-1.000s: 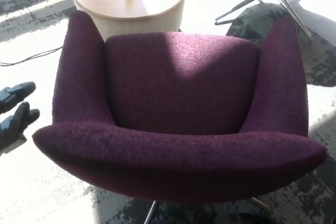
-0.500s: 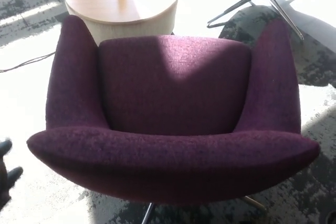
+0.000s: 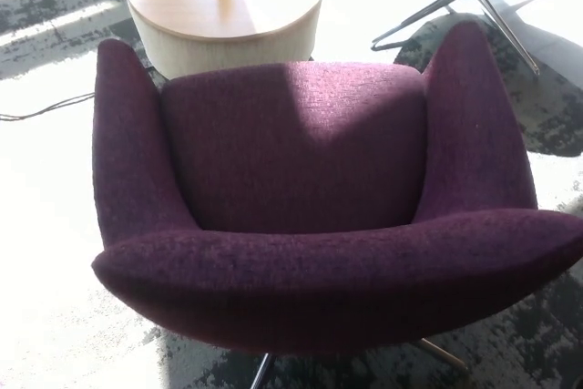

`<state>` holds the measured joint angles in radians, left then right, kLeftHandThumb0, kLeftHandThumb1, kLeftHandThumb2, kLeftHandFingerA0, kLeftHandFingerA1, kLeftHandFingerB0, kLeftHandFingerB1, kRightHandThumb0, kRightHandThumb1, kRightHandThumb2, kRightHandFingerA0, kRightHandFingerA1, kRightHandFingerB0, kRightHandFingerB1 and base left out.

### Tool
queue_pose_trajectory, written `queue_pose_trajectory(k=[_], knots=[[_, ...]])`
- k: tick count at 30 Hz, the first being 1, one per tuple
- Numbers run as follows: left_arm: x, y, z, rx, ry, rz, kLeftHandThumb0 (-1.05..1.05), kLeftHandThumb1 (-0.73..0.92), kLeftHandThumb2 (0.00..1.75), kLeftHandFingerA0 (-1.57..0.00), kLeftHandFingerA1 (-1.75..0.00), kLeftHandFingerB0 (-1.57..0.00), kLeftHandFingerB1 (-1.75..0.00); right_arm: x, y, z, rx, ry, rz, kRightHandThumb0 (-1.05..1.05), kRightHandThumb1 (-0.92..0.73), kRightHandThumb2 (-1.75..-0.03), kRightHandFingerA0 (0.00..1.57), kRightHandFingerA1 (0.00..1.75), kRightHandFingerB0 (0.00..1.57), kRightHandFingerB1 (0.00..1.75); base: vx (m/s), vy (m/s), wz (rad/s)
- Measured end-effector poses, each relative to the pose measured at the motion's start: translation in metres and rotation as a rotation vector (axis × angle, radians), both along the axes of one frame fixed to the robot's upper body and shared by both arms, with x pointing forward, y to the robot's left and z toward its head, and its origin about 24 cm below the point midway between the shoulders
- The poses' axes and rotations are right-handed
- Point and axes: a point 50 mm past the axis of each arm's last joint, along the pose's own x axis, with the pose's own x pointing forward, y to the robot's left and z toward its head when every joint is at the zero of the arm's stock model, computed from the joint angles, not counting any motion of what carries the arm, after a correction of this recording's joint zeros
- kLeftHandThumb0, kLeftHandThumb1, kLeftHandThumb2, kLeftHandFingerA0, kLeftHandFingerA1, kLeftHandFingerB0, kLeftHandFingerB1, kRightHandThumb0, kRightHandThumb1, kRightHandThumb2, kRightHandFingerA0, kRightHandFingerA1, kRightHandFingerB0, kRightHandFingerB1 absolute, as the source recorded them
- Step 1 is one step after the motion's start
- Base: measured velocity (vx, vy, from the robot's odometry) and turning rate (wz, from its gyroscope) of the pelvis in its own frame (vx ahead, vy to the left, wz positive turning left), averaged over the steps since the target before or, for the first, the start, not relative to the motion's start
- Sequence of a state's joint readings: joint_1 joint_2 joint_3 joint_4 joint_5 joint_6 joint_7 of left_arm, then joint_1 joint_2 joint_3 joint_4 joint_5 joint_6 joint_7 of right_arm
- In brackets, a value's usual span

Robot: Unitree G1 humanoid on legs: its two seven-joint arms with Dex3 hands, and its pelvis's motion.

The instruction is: The robot stands in front of a sofa and uses its left hand to push the left side of the sofa

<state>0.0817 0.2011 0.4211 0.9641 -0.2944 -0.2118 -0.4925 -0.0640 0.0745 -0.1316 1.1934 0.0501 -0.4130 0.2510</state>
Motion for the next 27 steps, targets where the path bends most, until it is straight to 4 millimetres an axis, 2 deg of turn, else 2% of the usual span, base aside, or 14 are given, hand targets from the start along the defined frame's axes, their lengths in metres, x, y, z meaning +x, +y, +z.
queue_pose_trajectory(k=[6,15,16,20,26,27], knots=[[-0.006,-0.005,-0.006,0.019,0.031,0.000,-0.36,0.52,1.11,-0.01,-0.49,0.00,-0.48,0.000,0.001,0.000,-0.011,-0.002,0.010,-0.63,-0.67,-0.61,0.83,0.47,0.69,0.43,0.00,0.000,0.00],[-0.012,-0.027,-0.019,0.127,0.135,-0.208,-0.37,0.49,1.09,-0.02,-0.47,0.00,-0.47,0.007,0.001,0.003,-0.014,-0.021,0.007,-0.60,-0.67,-0.62,0.82,0.48,0.67,0.43,0.00,0.000,0.00],[-0.012,-0.027,-0.020,0.139,0.140,-0.222,-0.82,0.75,1.02,-0.18,-0.44,-0.10,-0.39,0.008,0.001,0.003,-0.014,-0.023,0.006,-0.60,-0.67,-0.62,0.83,0.48,0.68,0.42,0.00,0.000,0.00],[-0.013,-0.029,-0.020,0.239,0.159,-0.314,-0.78,0.75,1.02,-0.23,-0.46,-0.16,-0.42,0.011,0.001,0.005,-0.015,-0.031,0.011,-0.63,-0.67,-0.61,0.80,0.46,0.66,0.42,0.00,0.000,0.00],[-0.020,-0.035,-0.022,0.338,0.176,-0.419,-0.74,0.75,1.02,-0.25,-0.48,-0.17,-0.43,0.005,-0.001,0.002,-0.016,-0.016,-0.002,-0.62,-0.62,-0.60,0.82,0.46,0.70,0.43,0.00,0.000,0.00],[-0.020,-0.036,-0.023,0.348,0.176,-0.434,-0.72,0.92,0.70,-0.32,-0.38,-0.21,-0.31,0.005,-0.001,0.002,-0.016,-0.016,-0.004,-0.63,-0.63,-0.60,0.83,0.48,0.71,0.43,0.00,0.000,0.00]])
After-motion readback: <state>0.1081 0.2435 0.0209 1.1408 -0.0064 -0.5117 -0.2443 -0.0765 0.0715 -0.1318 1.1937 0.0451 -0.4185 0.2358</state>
